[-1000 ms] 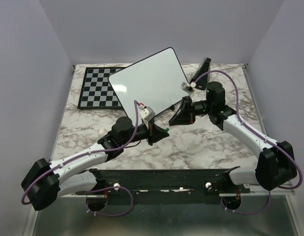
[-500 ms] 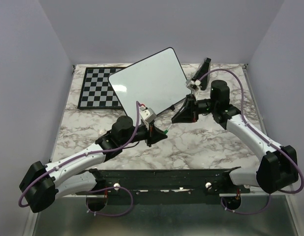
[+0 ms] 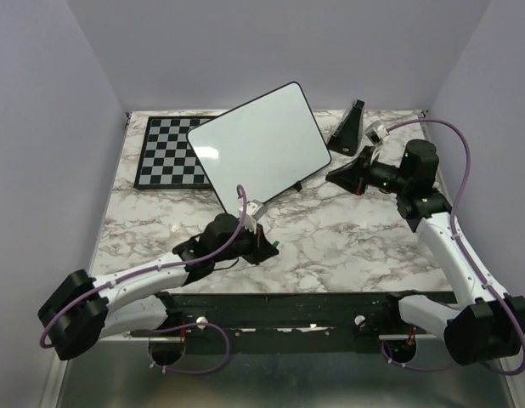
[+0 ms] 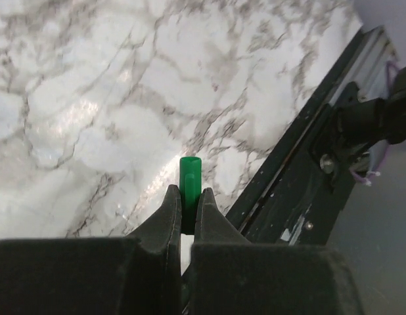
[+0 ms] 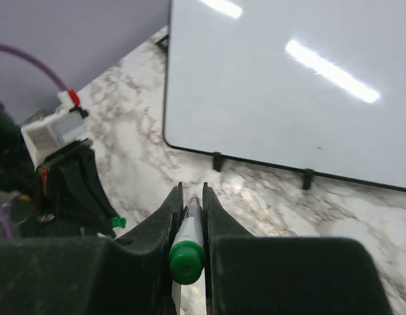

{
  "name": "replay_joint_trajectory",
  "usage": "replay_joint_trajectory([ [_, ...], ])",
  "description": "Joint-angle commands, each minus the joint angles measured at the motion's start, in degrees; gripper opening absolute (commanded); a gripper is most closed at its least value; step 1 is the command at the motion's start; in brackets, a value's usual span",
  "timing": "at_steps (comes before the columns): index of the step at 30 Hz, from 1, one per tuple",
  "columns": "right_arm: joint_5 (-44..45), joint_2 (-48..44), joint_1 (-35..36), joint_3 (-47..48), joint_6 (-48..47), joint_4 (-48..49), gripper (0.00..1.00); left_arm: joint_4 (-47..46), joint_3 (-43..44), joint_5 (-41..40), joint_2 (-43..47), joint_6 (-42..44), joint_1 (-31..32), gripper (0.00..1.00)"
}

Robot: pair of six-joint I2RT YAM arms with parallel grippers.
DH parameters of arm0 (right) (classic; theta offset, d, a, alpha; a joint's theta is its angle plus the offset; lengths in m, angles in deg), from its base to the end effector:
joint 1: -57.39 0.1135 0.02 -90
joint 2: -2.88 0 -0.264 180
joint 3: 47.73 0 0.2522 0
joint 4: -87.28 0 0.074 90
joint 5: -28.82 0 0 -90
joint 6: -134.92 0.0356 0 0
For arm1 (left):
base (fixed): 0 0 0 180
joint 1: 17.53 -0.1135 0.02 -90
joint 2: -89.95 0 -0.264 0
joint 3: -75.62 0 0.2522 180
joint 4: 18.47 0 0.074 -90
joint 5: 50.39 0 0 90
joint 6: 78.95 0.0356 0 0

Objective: Write a sentence on the whiteboard
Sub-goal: Place the pen cap at the corner of the board.

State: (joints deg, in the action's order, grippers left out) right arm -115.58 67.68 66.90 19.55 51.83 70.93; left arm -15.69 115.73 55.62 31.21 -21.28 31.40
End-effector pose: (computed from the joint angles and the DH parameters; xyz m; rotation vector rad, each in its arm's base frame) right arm 0.2433 0.0701 0.3406 -0.7225 1.6839 1.0548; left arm 0.1389 -0.1744 0.2191 0.5074 2.0690 -1.1681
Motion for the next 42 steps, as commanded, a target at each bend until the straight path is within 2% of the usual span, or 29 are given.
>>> replay_joint_trajectory([
  [1,16.23,-3.44,-3.09,-2.45,-3.93,-3.39,0.01,-1.32,0.01,-12.65,-7.69,-6.86,5.63,0.0],
  [3,16.95,-3.8,-4.41,-2.45,-4.36,-3.47,0.01,-1.15,1.77,-15.3,-12.52,-7.92,7.14,0.0],
  [7,16.6,-4.33,-7.23,-2.8,-5.07,-4.26,0.01,2.01,6.51,-23.01,-16.67,-7.92,8.64,0.0],
  [12,14.49,-4.15,-7.94,-3.07,-6.39,-4.27,0.01,10.87,6.35,-32.25,-12.73,-10.1,8.64,0.0],
  [16,11.95,-3.45,-8.02,-2.98,-6.39,-4.26,0.01,16.24,2.14,-37.35,-7.98,-17.55,8.38,0.0],
  [22,8.52,-3.45,-8.29,-2.98,-6.39,-4.09,0.01,19.42,-1.73,-38.24,-4.72,-20.75,7.33,0.0],
  [28,7.46,-3.1,-8.46,-2.89,-6.39,-4.09,0.01,22.23,-0.25,-40.35,-5.07,-19.43,5.04,0.0],
  [36,6.58,-2.92,-8.9,-3.07,-6.39,-4.18,0.01,25.04,0.02,-39.74,-7.17,-20.74,-4.96,0.0],
  [39,6.14,-2.83,-9.25,-3.07,-6.39,-4.18,0.01,24.87,0.19,-39.3,-7.62,-19.87,-6.38,0.0],
  [42,5.7,-2.66,-9.34,-3.07,-6.39,-4.18,0.01,24.87,0.37,-39.48,-8.23,-19.69,-7.62,0.09],
])
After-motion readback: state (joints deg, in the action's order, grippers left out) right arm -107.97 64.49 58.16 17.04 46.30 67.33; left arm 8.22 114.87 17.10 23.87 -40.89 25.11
